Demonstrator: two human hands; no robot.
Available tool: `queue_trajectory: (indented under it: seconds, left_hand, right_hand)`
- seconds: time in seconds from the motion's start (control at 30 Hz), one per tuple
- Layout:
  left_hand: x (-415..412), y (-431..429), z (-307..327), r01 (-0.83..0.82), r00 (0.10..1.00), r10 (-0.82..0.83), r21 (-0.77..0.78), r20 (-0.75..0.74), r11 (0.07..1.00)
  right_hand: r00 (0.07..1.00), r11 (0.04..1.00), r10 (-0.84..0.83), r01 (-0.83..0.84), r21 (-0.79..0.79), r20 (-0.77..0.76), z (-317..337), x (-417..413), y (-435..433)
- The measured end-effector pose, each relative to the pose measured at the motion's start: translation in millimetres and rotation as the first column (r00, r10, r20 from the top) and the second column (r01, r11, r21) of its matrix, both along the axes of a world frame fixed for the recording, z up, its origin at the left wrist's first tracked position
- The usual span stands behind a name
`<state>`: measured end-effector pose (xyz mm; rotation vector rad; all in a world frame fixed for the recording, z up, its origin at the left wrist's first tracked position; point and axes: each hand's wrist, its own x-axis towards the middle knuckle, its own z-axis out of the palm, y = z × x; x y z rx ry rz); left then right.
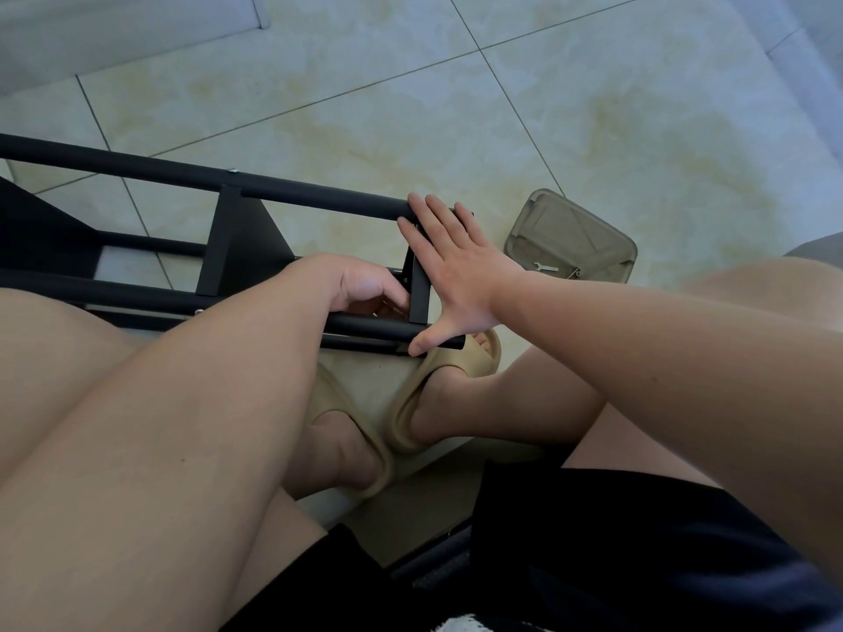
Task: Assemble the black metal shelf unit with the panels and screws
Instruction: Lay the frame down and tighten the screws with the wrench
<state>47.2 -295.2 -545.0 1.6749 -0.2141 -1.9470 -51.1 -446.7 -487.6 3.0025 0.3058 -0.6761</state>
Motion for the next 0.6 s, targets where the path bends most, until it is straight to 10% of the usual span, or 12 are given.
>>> queue_trajectory:
  seconds: [0.6]
  left_hand:
    - [-1.5,-1.9,5.9,0.087,0.994,-0.089,0.041,0.062,0.995]
  right_hand:
    - [1.0,1.0,-0.002,0.002,0.003,-0.001,0.0,0.2,-0.1]
